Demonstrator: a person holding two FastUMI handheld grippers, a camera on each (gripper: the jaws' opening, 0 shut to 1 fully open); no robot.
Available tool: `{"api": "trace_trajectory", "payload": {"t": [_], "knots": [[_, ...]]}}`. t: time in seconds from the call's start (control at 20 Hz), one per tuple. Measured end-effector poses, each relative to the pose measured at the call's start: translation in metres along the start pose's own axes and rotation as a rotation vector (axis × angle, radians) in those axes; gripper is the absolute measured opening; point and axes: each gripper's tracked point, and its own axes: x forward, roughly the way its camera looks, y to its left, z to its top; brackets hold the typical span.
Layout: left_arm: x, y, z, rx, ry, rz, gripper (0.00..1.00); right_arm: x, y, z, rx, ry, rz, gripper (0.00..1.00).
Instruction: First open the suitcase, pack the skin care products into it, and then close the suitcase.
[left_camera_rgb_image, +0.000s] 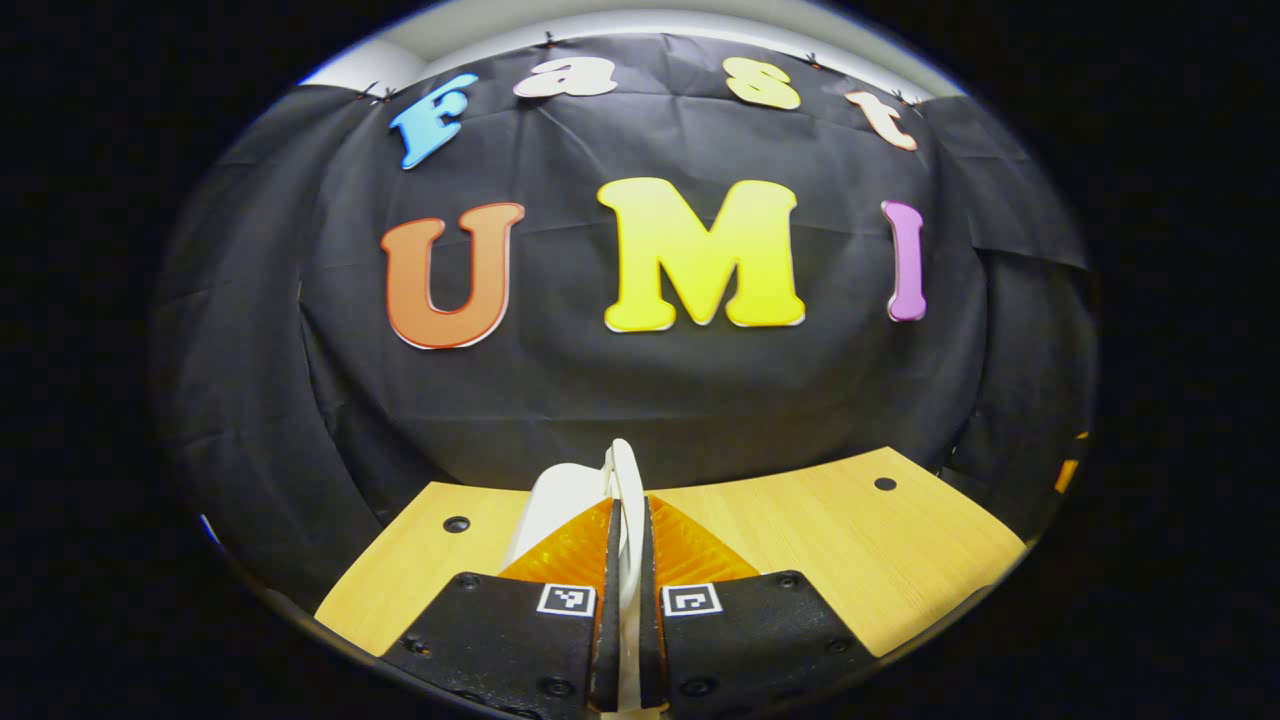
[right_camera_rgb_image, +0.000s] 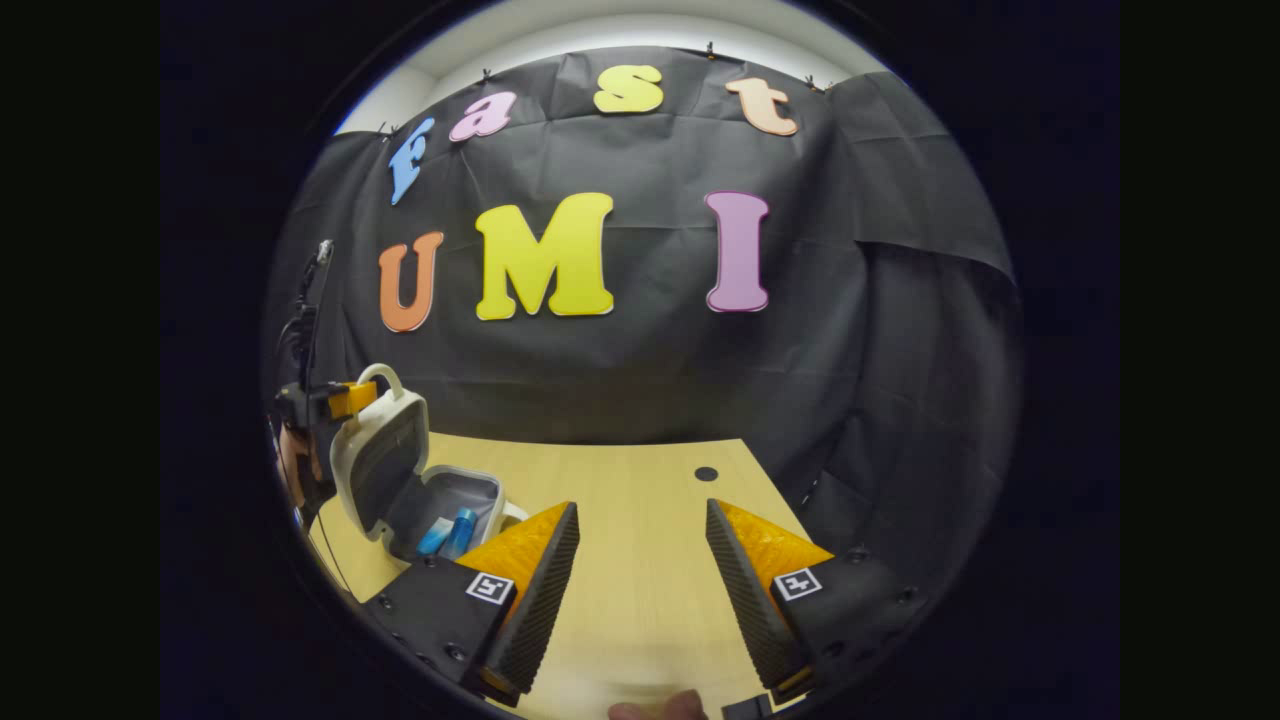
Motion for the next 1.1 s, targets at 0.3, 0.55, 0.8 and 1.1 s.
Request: {"api": "trace_trajectory", "payload": {"t": [0.3, 0.55, 0.8, 1.1], "knots": [[0.030, -0.099, -0.063, 0.188, 0.089, -0.041, 0.11, -0.006, -0.061, -0.004, -0.008, 0.031, -0.099, 0.76], [0.054, -0.140, -0.144, 0.314, 0.274, -0.053, 0.12, -0.007, -0.109, -0.015, -0.011, 0.077, -0.160, 0.76], [0.066, -0.141, -0.163, 0.376, 0.315, -0.031, 0.17, 0.005, -0.133, -0.023, 0.016, 0.114, -0.179, 0.76], [0.053, -0.158, -0.161, 0.291, 0.341, -0.080, 0.77, 0.033, -0.102, -0.014, -0.022, 0.102, -0.081, 0.76]]}}
